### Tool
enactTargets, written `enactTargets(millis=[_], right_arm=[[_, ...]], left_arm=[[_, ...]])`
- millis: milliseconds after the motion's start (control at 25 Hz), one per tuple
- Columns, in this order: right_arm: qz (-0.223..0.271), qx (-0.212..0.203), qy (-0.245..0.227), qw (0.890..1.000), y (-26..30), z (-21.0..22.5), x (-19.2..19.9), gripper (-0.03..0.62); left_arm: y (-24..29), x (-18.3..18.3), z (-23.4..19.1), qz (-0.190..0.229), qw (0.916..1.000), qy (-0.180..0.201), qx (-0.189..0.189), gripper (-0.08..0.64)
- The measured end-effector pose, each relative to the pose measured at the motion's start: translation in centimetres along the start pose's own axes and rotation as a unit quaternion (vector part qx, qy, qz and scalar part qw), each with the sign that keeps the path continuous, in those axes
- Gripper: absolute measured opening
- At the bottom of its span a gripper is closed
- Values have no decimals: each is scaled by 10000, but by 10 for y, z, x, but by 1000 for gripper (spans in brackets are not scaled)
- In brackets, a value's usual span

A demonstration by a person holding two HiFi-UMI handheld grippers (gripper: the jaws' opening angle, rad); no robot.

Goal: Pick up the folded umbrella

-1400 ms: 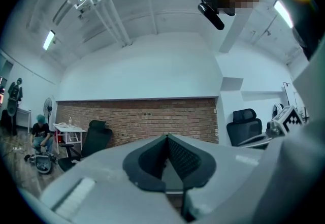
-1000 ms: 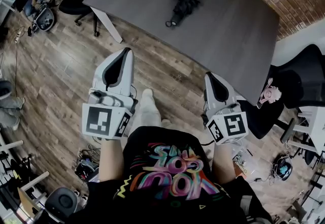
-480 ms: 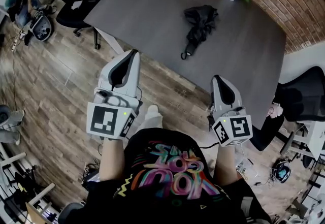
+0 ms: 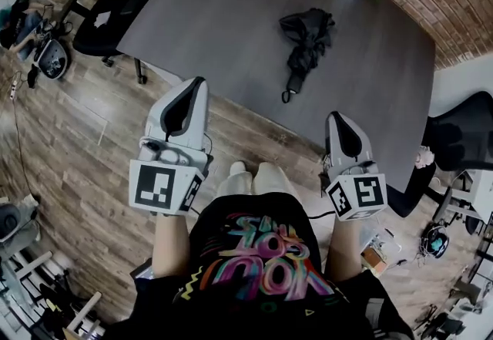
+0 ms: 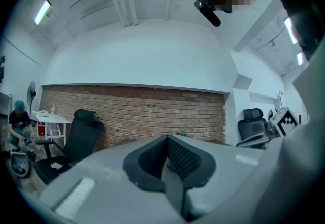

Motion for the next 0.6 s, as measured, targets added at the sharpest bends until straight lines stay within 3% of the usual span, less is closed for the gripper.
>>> enactTargets(millis=[320,600], right_arm=[[-267,166,119,9994,16,19,13,-2],[-205,195,146,9995,67,55,4,-1]], left_arm=[[36,21,-2,-200,9994,-191,197,2],[104,21,-9,-249,9989,-127,380,2]])
Point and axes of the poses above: the fingertips, and each gripper's own axes: y forward along the fingers, z to its right, x out of its underside, the point moved 7 cm from there along -y, backward along the fingers, and after that the axes turned 2 degrees about -x, right-handed, at the moved point
